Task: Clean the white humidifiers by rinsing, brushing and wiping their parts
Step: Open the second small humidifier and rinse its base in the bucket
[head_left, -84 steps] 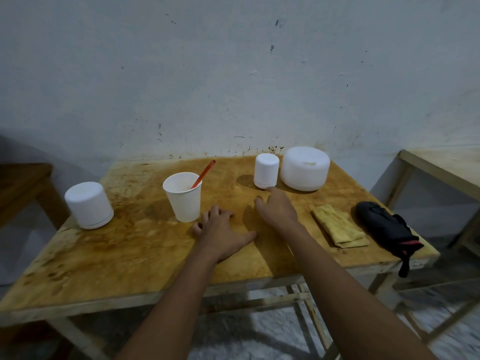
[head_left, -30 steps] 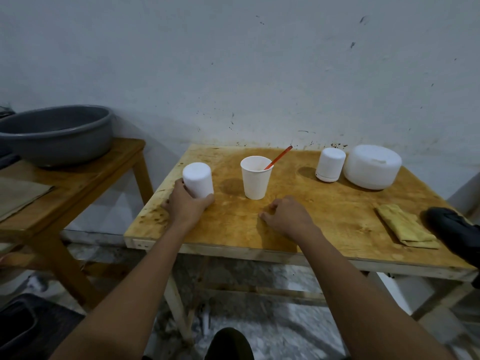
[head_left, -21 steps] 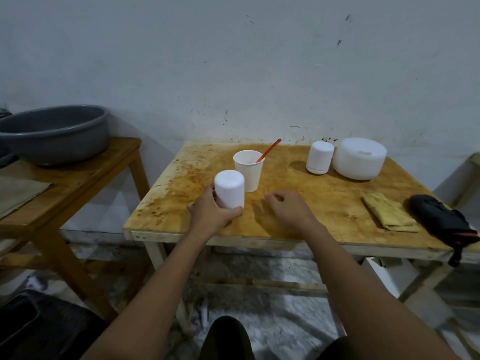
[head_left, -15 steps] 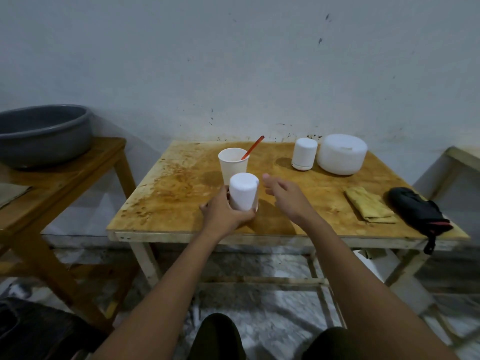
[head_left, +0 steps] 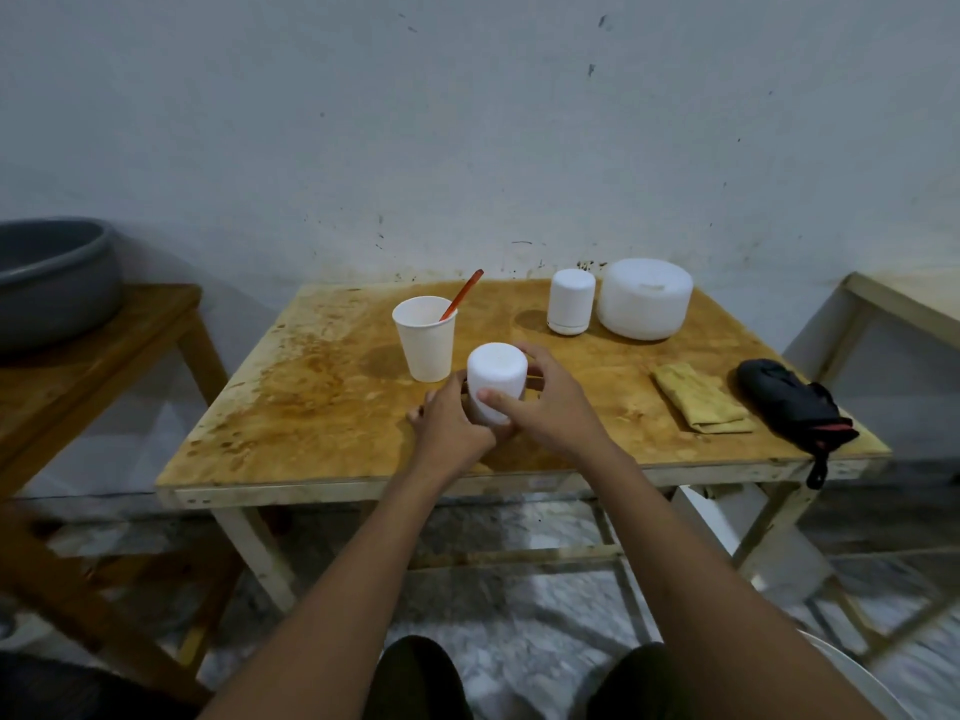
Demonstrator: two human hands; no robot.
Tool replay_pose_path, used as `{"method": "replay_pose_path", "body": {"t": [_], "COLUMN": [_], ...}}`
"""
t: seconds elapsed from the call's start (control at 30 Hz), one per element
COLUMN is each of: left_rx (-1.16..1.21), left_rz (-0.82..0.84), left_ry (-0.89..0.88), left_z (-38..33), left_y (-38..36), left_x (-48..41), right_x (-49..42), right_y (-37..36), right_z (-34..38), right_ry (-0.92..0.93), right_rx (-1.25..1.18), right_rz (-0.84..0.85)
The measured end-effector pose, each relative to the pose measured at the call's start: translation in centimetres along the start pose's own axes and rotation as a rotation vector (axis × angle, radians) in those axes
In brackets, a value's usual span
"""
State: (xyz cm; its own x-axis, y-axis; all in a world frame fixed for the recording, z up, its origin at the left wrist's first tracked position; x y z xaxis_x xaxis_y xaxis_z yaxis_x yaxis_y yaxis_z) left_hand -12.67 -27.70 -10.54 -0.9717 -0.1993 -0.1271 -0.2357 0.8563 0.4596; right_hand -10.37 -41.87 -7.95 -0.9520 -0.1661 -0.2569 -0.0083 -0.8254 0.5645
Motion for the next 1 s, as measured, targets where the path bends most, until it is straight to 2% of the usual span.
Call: {"method": "replay_pose_path", "body": {"t": [0.47,0.7,0.87,1.0], "left_rx": [0.017,0.006,-0.008,-0.004], "left_rz": [0.014,0.018,0.017,0.011], "left_ry": [0.126,0.084,0.003,-0.036], "left_z": [0.6,0.3,0.2,0.2], "left_y": [-0.2,-0.1,0.2,0.3], "left_x": [-0.2,-0.1,-0.1,-0.2], "right_x": [0.5,0.4,-0.3,-0.9], "right_y": [-0.1,-0.2,2.2,4.1], "right_z": [0.7,0.7,0.3,-0.1], "right_ry": [0.023,0.02,-0.063,-0.076], "right_rx": [0.04,0.036,-0.183,-0.237], "right_rz": [-0.047,-0.075,-0.2,-0.261]}}
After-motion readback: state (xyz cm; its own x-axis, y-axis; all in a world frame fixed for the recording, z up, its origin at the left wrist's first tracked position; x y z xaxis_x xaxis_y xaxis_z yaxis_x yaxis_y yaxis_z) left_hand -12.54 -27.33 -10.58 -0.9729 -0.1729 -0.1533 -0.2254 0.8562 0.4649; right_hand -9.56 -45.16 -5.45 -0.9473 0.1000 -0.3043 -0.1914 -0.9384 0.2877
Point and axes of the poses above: each hand's wrist, its own x-axis away from the middle knuckle, its own y-axis out of the back of the hand, z = x × y, the point moved 7 cm from there along -x, towards the middle knuckle, and after that the axes turned 8 degrees about x, right-handed, at the moved point
